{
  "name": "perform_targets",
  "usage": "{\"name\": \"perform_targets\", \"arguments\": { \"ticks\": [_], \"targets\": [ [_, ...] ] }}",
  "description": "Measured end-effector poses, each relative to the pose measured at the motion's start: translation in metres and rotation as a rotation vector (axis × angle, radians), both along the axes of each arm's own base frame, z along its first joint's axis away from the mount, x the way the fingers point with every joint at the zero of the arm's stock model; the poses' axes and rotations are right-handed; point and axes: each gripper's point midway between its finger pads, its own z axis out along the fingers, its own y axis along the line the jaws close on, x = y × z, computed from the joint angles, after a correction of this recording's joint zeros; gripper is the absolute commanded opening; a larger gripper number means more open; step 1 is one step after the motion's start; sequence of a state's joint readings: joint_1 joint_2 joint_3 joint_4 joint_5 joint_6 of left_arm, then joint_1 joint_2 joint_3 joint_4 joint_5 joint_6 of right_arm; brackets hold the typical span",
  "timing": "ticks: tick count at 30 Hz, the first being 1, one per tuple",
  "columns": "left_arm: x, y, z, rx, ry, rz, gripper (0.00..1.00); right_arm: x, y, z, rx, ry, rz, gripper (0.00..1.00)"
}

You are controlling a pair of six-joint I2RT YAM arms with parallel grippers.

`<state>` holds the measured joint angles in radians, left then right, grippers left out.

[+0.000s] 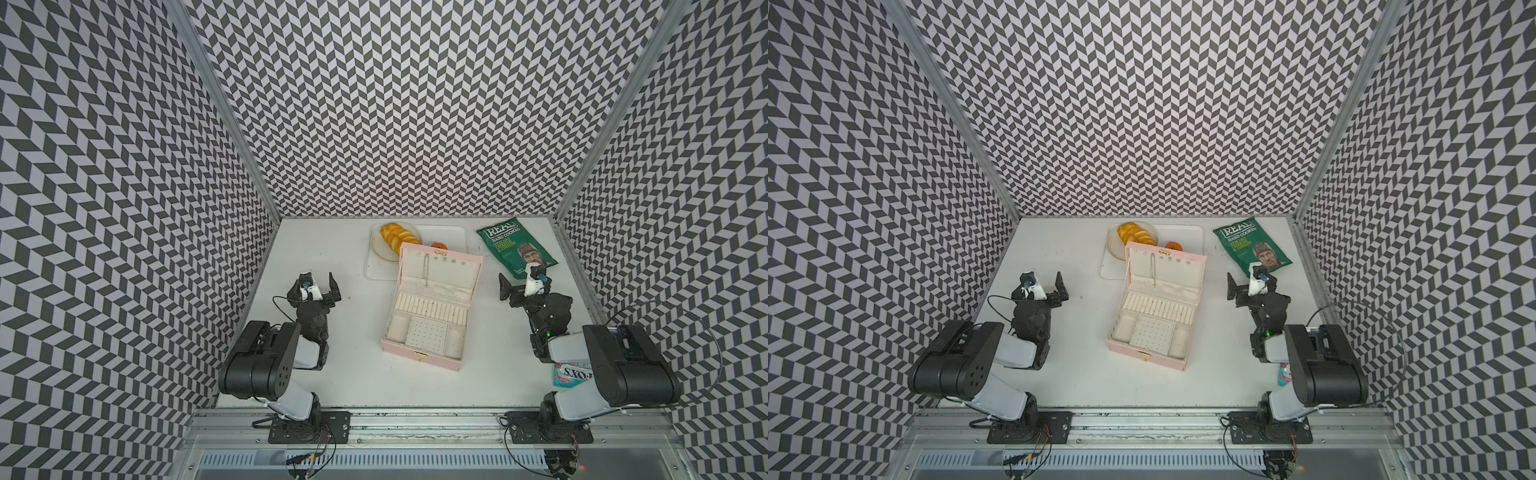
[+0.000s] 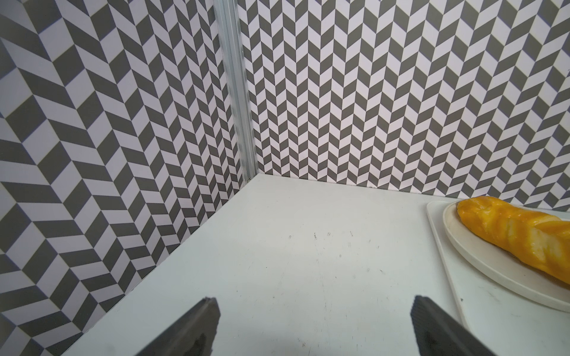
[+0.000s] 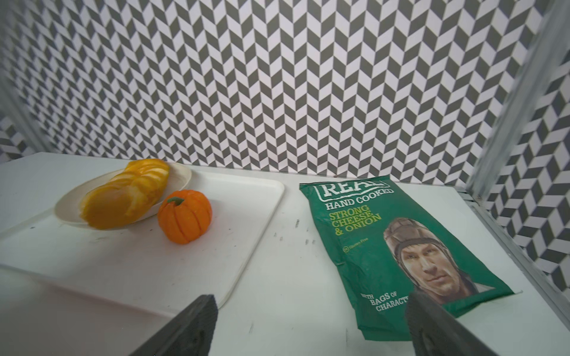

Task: Put jewelry chain into jewelry box
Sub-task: Reset both arms

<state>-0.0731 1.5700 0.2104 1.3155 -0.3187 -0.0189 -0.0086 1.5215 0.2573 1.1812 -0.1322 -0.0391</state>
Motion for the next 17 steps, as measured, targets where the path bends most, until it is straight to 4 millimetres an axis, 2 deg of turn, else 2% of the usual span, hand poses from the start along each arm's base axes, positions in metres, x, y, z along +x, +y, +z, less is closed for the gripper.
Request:
{"name": "perform_targets", "arguments": {
  "ticks": [6,17],
  "targets": [
    [0.0000,-0.0001,0.0000,0.000,0.000,0.000,1.00,0.0009,-0.0087,-0.0002,0.013,0.002,-0.054,1.00],
    [0.0000,0.0000,0.0000,0.000,0.000,0.000,1.00,0.0023,-0.0092,-0.0011,0.014,0.008,-0.073,1.00]
  ]
}}
